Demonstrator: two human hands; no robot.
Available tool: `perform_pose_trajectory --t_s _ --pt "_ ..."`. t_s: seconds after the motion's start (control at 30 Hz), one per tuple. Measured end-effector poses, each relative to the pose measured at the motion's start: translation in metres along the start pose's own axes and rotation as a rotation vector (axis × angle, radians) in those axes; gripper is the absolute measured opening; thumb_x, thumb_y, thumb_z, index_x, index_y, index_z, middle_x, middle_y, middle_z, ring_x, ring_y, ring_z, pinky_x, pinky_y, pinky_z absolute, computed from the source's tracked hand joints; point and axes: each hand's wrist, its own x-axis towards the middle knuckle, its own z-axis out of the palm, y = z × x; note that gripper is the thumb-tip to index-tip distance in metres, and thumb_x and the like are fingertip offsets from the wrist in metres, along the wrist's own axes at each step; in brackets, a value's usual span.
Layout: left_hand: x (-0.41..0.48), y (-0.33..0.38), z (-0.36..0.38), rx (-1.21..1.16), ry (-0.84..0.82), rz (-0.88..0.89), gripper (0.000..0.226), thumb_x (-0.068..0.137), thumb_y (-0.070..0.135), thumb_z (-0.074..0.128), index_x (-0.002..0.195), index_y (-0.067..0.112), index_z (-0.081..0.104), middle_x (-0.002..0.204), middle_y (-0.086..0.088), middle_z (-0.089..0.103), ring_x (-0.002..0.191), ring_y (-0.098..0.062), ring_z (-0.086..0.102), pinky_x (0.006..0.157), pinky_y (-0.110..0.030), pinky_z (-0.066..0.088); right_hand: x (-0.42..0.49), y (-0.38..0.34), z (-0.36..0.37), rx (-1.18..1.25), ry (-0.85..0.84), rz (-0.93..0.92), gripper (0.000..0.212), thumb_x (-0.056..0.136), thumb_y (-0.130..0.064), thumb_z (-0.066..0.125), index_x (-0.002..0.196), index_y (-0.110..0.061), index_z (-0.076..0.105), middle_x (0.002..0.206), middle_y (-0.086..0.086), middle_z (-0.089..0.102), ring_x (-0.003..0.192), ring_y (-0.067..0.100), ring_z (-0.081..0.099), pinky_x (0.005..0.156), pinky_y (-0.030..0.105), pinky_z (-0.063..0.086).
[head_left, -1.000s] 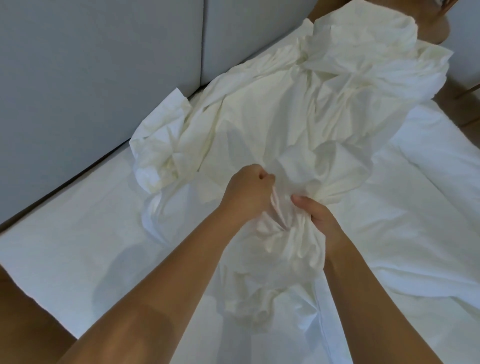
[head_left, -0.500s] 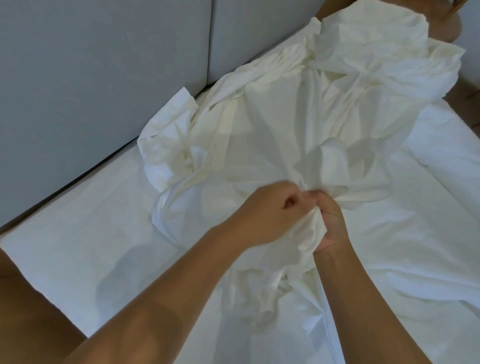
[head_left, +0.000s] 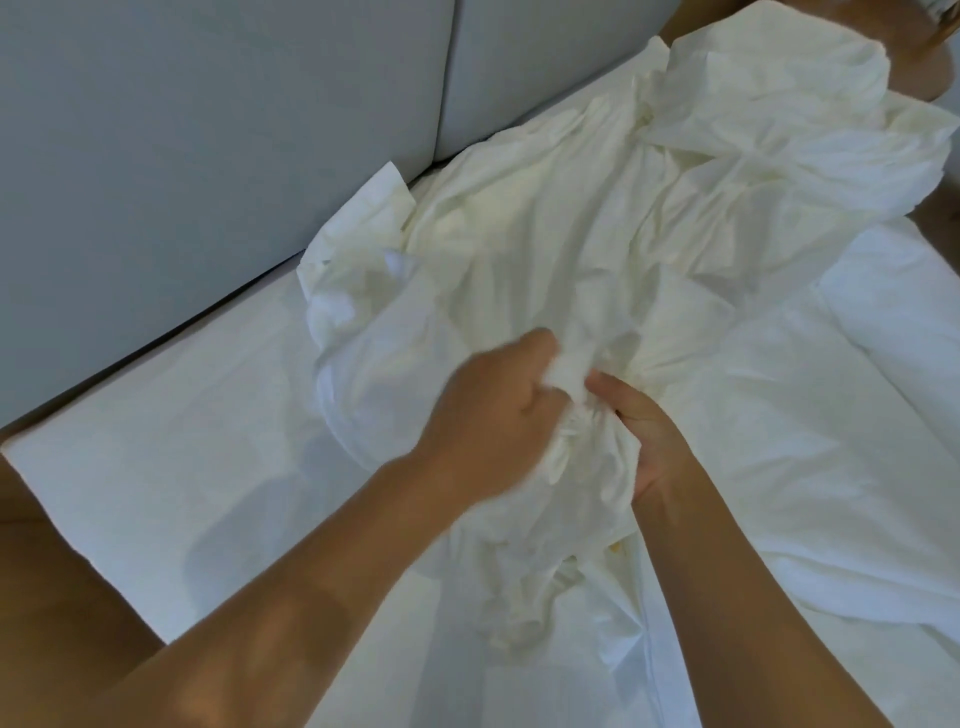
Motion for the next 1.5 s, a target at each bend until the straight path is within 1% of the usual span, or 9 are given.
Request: perform_pose_trajectory --t_s 0.23,0.37,0.53,0.7,0.8,0.9,1.13,1.37,1.5 --pt "-0.022 -0.006 0.024 0.044 -0.285 -0.355 0.025 0.096 0.041 0.044 0.074 0.03 0.036 0.068 0.01 0.05 0.063 -0.012 0.049 0.058 -0.028 0.038 0.002 0.003 -0.005 -0.038 0.057 0.066 0.018 0.068 -0.019 0.063 0.063 -0.004 0.073 0.063 0.011 0.066 0.059 0.023 0.067 0.055 0.031 0.056" --pt "-0.02 -0.01 0.025 0.31 -0.365 -0.196 0.008 0.099 0.029 0.036 0.099 0.021 0.038 0.066 0.004 0.045 0.058 -0.017 0.045 0.054 -0.032 0.033 0.003 0.013 -0.009 0.089 -0.012 -0.025 0.02 0.072 -0.022 0.07 0.083 -0.006 0.075 0.081 0.012 0.071 0.074 0.025 0.071 0.066 0.035 0.058" --pt "-0.018 -0.002 0.035 0.481 -0.48 0.09 0.043 0.094 0.026 0.04 0.137 0.024 0.032 0.089 0.007 0.052 0.068 -0.014 0.041 0.062 -0.027 0.032 -0.007 -0.005 -0.004 -0.182 0.102 0.116 0.006 0.061 -0.008 0.068 0.058 -0.003 0.066 0.057 0.012 0.062 0.053 0.024 0.065 0.051 0.03 0.055" --pt "0.008 -0.028 0.03 -0.379 -0.192 -0.415 0.025 0.072 0.042 0.065 0.096 0.034 0.061 0.081 0.019 0.059 0.073 -0.002 0.056 0.067 -0.017 0.044 -0.012 0.004 -0.017 0.016 0.191 -0.034 0.007 0.054 -0.004 0.051 0.059 -0.008 0.05 0.058 0.006 0.042 0.05 0.019 0.05 0.052 0.022 0.044" --pt "0.026 -0.05 0.04 0.07 -0.314 -0.671 0.071 0.082 0.061 0.053 0.138 0.02 0.04 0.131 -0.003 0.048 0.12 -0.023 0.049 0.101 -0.04 0.04 -0.015 0.019 -0.029 0.174 0.151 -0.04 0.037 0.032 -0.005 0.067 0.067 -0.007 0.054 0.064 0.007 0.05 0.058 0.022 0.056 0.06 0.022 0.049" --pt "0.029 -0.056 0.059 0.338 -0.435 -0.746 0.077 0.086 0.071 0.035 0.137 0.015 0.044 0.138 -0.013 0.044 0.126 -0.034 0.043 0.106 -0.049 0.033 -0.016 0.021 -0.034 0.213 0.073 0.033 0.046 0.039 -0.007 0.071 0.085 -0.001 0.072 0.082 0.011 0.067 0.074 0.028 0.068 0.073 0.033 0.056" --pt "0.043 -0.036 0.066 -0.012 -0.118 -0.647 0.041 0.096 0.029 0.049 0.06 0.01 0.051 0.065 -0.011 0.058 0.073 -0.031 0.056 0.06 -0.03 0.036 -0.013 0.011 -0.032 -0.103 0.077 0.089 0.019 0.071 -0.019 0.065 0.08 -0.01 0.079 0.084 0.013 0.073 0.078 0.026 0.072 0.063 0.034 0.057" --pt "0.011 -0.004 0.037 0.301 -0.076 0.102 0.043 0.099 0.026 0.038 0.06 0.029 0.021 0.055 0.01 0.031 0.051 -0.011 0.034 0.071 -0.033 0.027 -0.005 0.008 -0.025 0.152 -0.12 -0.105 0.049 0.057 -0.029 0.088 0.098 -0.006 0.073 0.097 0.014 0.07 0.092 0.027 0.068 0.086 0.041 0.055" --pt "0.003 -0.007 0.029 0.328 -0.081 0.125 0.043 0.1 0.027 0.042 0.06 0.019 0.029 0.051 0.01 0.03 0.051 -0.022 0.041 0.062 -0.034 0.03 -0.006 0.004 -0.025 0.116 -0.074 0.038 0.077 0.035 -0.025 0.097 0.105 -0.005 0.07 0.1 0.015 0.07 0.093 0.027 0.069 0.084 0.043 0.056"
